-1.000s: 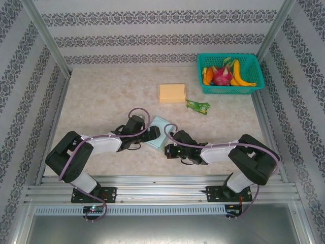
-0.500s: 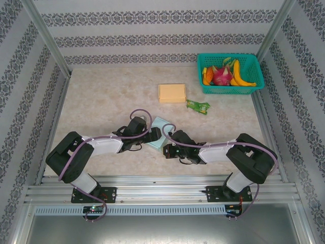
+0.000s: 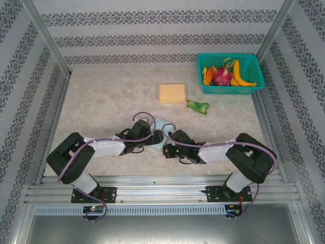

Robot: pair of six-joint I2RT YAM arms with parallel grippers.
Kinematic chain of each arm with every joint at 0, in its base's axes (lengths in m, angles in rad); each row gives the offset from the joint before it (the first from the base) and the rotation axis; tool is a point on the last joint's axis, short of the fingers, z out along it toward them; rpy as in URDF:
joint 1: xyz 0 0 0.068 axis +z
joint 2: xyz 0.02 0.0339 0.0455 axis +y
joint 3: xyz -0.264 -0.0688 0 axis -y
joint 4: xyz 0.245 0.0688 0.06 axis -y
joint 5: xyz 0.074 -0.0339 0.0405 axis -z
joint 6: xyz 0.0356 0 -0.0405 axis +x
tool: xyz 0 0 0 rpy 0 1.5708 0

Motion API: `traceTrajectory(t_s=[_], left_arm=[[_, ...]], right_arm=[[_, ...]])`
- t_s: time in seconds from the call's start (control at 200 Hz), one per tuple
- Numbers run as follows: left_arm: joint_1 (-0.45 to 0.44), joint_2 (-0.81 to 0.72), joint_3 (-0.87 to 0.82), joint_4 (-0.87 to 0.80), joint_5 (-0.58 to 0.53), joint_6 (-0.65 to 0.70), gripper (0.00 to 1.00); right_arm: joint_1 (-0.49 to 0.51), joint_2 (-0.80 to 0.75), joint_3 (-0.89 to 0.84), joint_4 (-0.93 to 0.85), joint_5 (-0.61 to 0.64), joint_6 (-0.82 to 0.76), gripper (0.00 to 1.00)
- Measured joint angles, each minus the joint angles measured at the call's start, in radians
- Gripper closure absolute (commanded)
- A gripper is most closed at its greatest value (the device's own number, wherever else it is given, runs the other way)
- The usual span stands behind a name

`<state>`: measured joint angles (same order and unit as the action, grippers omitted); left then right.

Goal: Fold the paper box

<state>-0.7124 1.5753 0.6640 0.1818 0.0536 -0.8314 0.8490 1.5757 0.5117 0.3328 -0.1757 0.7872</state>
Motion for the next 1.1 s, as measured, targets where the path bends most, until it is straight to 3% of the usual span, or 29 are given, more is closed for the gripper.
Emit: traceTrajectory(t_s=[1.099], left_arm=[[-0.109,-0.028,0.046,-0.142,-0.189,0.0,0.05]], right_arm=[[0.0,-0.002,0.0,0.0,0.0,0.0,1.0]])
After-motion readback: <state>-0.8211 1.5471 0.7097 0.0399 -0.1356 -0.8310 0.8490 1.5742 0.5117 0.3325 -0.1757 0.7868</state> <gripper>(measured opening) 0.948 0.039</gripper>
